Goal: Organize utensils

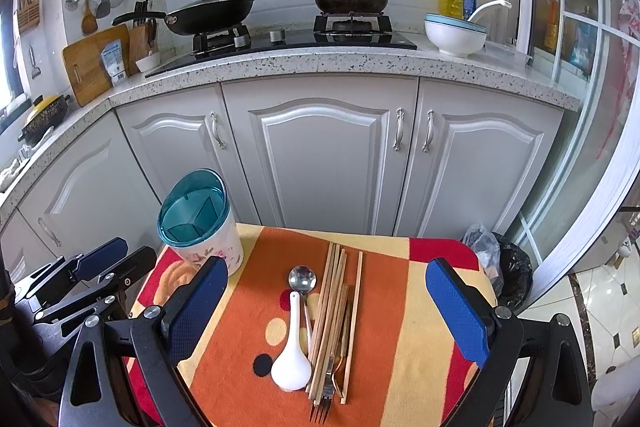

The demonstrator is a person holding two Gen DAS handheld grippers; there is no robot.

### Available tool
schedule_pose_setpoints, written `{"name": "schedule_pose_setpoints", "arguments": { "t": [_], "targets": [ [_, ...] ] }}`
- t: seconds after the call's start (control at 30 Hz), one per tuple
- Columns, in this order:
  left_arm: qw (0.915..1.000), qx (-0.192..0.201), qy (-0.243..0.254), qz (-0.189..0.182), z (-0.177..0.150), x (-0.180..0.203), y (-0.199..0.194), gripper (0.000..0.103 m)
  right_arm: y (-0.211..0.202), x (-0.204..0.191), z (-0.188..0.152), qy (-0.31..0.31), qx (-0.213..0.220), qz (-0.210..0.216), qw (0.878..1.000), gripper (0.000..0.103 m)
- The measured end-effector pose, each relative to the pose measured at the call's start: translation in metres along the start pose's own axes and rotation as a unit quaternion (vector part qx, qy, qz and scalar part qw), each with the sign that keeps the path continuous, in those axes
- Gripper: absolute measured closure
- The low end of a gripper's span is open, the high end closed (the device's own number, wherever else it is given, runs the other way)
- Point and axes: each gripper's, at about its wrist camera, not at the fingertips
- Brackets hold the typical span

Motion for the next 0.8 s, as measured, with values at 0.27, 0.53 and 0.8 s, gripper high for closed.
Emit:
{"name": "schedule_pose_setpoints", "arguments": {
  "t": [0.27, 0.53, 0.8],
  "targets": [
    [1.0, -0.001, 0.002, -0.002, -0.0007, 0.0017, 0.0016, 0.066, 0.003, -0.0013, -0.003, -0.005, -0.007, -0.001, 1.0, 0.004],
    [1.0, -0.002, 0.002, -0.002, -0.0013, 0.0023, 0.0023, 0.066, 0.0032, -0.0002, -0.0023, -0.004, -0.008, -0.002, 1.0, 0.004],
    [1.0, -0.006, 0.001, -0.003, -0.004, 0.0029, 0.0062, 0.066, 0.0046, 0.0015, -0.002, -0.006, -0.012, -0.004, 1.0, 0.004]
  ]
}}
Point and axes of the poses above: each gripper's, at about its wrist camera, not at the fingertips, and y roughly the way its jaws point, x to its right, z to its top, and after that the axes turned 14 degrees about y, right-handed
